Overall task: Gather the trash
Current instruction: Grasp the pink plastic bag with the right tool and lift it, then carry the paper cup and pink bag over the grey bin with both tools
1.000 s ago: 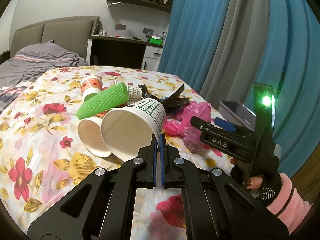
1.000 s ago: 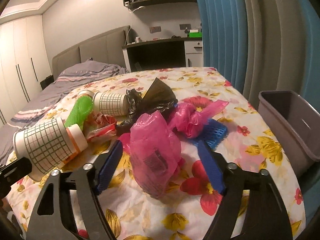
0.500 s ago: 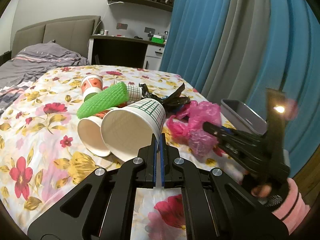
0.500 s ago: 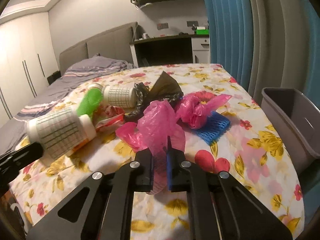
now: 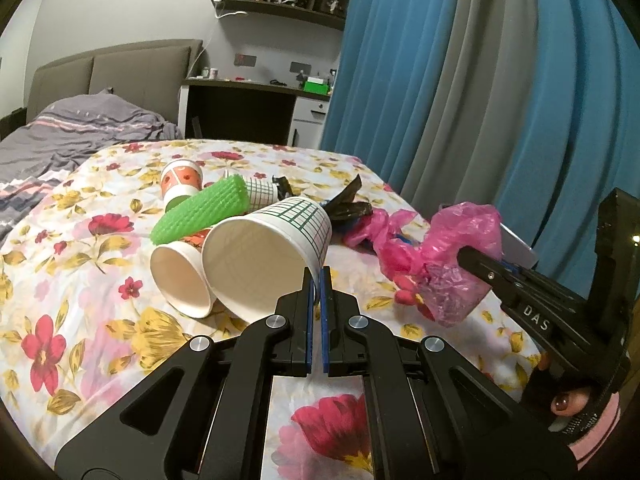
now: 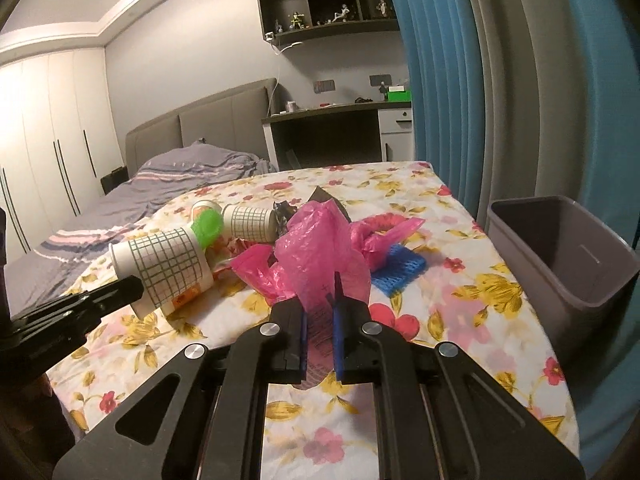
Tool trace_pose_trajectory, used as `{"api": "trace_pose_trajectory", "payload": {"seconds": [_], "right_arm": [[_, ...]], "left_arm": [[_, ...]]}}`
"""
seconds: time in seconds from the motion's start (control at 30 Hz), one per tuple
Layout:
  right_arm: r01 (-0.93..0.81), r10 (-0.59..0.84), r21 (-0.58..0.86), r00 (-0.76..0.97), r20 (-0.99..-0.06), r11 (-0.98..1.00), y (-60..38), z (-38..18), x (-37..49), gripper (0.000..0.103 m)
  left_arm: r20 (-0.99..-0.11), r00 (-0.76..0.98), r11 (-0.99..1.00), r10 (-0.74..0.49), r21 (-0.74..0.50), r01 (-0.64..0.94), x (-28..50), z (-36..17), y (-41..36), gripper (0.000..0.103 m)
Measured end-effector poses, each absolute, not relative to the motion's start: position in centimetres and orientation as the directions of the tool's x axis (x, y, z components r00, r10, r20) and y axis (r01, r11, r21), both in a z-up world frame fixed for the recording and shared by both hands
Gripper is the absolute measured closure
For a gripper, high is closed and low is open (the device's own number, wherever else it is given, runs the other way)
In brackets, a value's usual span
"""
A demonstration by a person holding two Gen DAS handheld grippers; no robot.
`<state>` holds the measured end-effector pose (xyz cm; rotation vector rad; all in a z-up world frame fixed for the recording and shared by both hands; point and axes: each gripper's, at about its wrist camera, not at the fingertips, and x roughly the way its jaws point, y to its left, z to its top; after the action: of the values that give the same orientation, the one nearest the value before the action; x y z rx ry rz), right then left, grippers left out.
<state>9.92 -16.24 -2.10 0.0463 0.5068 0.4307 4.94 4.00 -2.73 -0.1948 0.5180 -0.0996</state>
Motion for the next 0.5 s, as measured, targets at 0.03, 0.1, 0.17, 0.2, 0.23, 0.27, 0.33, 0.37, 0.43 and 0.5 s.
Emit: {"api": "trace_pose_trajectory", "payload": {"seconds": [0.03, 0.1, 0.17, 0.2, 0.23, 0.27, 0.33, 0.37, 0.43, 0.5], "right_arm": [[-0.387, 0.407, 0.141, 0.789, -0.46, 0.911, -16.3, -2.0, 9.9, 0.092], [-0.38, 0.398, 0.135, 0.798, -0.452, 0.915, -16.6, -1.6, 9.6, 0.092], [-0.371, 0.391, 0.136, 0.807, -0.442, 0.919, -16.8, -1.3, 9.4, 0.092], [-0.365, 0.387, 0.136, 0.813, -0.436, 0.921, -17.0, -1.0, 9.2, 0.092], [-0.36, 0.382, 0.136, 0.818, -0.43, 0.923, -17.2, -0.8, 9.2, 0.092], [-0.357, 0.38, 0.137, 0.821, -0.425, 0.924, -17.3, -0.7, 9.0, 0.092], [-0.347, 0.374, 0.14, 0.83, -0.414, 0.927, -17.8, -0.3, 9.0, 0.092], [-0.345, 0.372, 0.142, 0.834, -0.407, 0.928, -18.0, -0.1, 9.0, 0.092], [-0.339, 0.368, 0.144, 0.841, -0.395, 0.93, -18.5, 0.3, 8.9, 0.092], [-0.334, 0.364, 0.145, 0.849, -0.383, 0.931, -19.0, 0.8, 9.1, 0.092]], "left_arm": [[-0.479, 0.866, 0.977, -0.144, -0.209, 0.046, 4.9, -2.6, 3.9, 0.101], [-0.474, 0.868, 0.977, -0.145, -0.206, 0.051, 4.9, -2.5, 3.8, 0.101], [-0.473, 0.869, 0.977, -0.146, -0.204, 0.053, 5.0, -2.4, 3.7, 0.101], [-0.471, 0.869, 0.977, -0.149, -0.207, 0.055, 5.0, -2.3, 3.7, 0.101], [-0.469, 0.87, 0.976, -0.152, -0.208, 0.058, 5.1, -2.2, 3.7, 0.101], [-0.467, 0.871, 0.977, -0.152, -0.206, 0.061, 5.2, -2.1, 3.6, 0.101], [-0.461, 0.873, 0.977, -0.157, -0.202, 0.068, 5.3, -1.9, 3.3, 0.101], [-0.459, 0.874, 0.977, -0.159, -0.2, 0.072, 5.4, -1.8, 3.2, 0.101], [-0.455, 0.876, 0.977, -0.162, -0.196, 0.079, 5.6, -1.5, 3.0, 0.101], [-0.451, 0.877, 0.977, -0.168, -0.195, 0.087, 5.9, -1.2, 2.8, 0.101]]}}
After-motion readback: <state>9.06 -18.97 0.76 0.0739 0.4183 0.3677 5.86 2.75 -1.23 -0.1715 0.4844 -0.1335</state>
